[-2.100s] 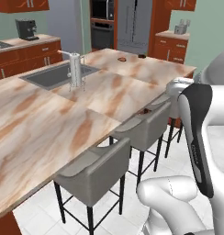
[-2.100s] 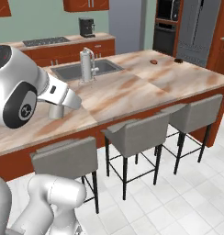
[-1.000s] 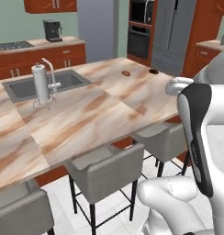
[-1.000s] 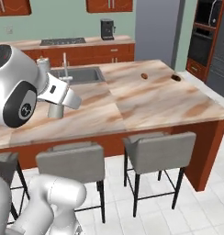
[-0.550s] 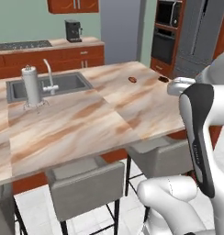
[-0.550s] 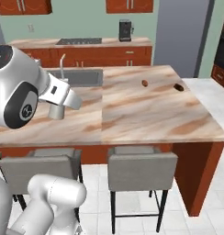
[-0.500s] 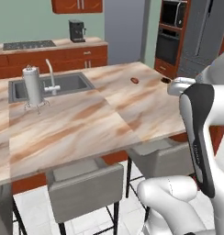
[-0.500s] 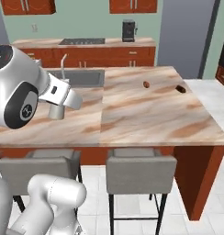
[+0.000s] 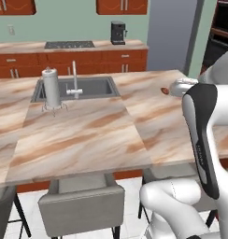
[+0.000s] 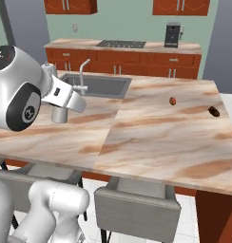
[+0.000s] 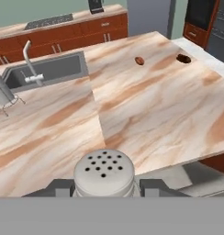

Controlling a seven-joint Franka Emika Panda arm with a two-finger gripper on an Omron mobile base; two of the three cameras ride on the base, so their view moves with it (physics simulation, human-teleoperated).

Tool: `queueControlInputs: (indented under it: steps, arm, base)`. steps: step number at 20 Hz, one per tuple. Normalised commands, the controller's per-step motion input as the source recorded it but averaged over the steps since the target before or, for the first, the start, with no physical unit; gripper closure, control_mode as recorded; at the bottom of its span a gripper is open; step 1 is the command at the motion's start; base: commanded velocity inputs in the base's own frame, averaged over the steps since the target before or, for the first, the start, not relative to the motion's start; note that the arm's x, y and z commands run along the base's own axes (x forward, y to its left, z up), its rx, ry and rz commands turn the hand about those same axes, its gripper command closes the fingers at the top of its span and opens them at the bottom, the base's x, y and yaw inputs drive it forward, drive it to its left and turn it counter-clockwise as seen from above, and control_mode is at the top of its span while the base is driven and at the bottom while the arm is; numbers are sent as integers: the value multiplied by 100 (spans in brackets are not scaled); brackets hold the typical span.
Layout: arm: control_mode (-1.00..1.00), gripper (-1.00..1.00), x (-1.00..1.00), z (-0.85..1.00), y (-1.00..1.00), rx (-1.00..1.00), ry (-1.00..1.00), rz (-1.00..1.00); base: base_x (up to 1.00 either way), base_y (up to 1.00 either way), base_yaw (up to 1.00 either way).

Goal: Move the mayonnaise and shaker from the cabinet to the dining counter.

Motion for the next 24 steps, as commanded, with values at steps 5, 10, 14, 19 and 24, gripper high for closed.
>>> queueControlInputs:
  steps: [5, 10, 14, 19, 24]
  arm:
    - [100, 100, 0, 0, 0, 0, 0, 0]
    - [-100, 100, 61, -9, -11, 14, 6, 13]
    - [-100, 100, 88, -32, 0, 4, 1, 0]
    - [-100, 100, 99, -46, 8, 0, 0, -1]
    - [-100, 100, 99, -41, 0, -1, 0, -7]
  base:
    - [78, -39, 35]
    - [15, -7, 6]
    - [0, 0, 0]
    - [0, 0, 0]
    - [0, 0, 0]
